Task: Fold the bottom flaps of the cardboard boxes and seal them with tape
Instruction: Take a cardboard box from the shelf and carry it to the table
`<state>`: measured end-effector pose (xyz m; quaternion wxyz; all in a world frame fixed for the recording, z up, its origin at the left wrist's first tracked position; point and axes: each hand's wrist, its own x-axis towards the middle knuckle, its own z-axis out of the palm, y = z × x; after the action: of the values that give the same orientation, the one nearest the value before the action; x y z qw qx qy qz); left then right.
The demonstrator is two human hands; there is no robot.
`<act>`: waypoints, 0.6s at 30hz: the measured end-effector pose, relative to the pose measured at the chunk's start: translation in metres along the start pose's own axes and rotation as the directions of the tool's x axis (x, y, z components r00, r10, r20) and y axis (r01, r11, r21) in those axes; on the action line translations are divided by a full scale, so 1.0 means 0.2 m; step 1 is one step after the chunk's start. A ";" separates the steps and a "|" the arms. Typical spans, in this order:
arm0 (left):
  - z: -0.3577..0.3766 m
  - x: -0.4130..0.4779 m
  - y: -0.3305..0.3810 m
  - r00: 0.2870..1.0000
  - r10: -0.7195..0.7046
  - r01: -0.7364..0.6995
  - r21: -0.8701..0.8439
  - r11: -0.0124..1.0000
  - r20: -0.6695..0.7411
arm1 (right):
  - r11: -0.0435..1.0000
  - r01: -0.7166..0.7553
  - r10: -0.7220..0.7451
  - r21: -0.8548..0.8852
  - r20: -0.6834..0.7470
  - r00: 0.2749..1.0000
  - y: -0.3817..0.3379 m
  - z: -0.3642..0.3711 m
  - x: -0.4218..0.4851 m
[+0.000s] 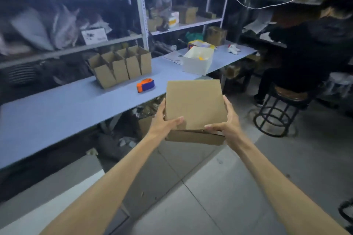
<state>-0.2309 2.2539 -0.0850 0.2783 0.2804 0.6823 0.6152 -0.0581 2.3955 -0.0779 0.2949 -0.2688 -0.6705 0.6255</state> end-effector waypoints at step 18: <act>-0.65 0.65 -0.21 0.893 -0.091 0.060 -0.083 0.995 -0.441 | 0.999 -0.039 0.035 0.000 0.431 0.902 0.14 0.78 1.14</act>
<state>-0.4158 2.2556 -0.1208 0.1481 0.0962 0.7170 0.6743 -0.3285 2.4574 -0.0987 0.1291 -0.1354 -0.7111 0.6778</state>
